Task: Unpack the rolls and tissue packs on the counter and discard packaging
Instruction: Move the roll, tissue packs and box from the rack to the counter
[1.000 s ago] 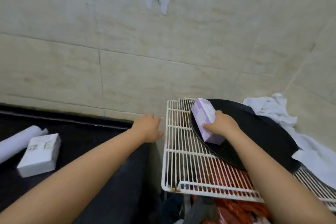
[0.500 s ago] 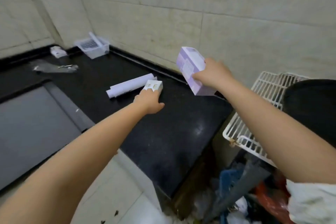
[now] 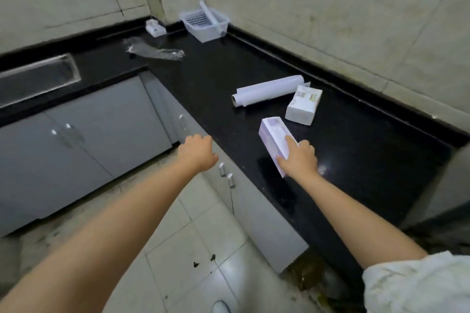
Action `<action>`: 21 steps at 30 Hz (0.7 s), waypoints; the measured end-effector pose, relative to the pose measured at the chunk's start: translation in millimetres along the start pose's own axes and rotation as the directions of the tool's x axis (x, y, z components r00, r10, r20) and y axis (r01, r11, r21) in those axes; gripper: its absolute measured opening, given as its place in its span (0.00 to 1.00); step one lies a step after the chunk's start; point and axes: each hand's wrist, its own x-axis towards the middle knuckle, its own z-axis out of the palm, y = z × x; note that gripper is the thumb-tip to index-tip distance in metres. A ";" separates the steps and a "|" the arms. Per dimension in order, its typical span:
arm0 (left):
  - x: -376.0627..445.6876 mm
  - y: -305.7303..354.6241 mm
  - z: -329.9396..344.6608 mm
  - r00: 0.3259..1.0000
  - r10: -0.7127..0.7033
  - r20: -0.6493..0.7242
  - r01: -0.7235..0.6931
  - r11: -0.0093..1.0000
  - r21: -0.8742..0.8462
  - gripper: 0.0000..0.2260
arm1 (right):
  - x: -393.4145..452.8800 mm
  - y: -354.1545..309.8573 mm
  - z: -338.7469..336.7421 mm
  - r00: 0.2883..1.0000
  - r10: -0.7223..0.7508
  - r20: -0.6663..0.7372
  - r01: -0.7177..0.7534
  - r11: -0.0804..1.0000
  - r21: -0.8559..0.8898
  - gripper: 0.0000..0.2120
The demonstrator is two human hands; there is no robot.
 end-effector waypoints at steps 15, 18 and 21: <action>108.2 -69.2 39.0 0.975 0.157 0.160 -0.141 0.984 -0.107 0.22 | 88.2 -52.9 72.8 0.984 0.155 -0.085 -0.163 0.981 -0.107 0.25; 147.6 -74.4 31.6 0.970 0.178 0.167 -0.161 0.981 -0.108 0.21 | 110.2 -59.5 77.7 0.966 0.245 -0.079 -0.254 0.959 -0.127 0.27; 191.3 -81.7 19.5 0.967 0.198 0.163 -0.182 0.978 -0.103 0.20 | 126.0 -64.7 86.1 0.963 0.253 -0.098 -0.270 0.931 -0.246 0.30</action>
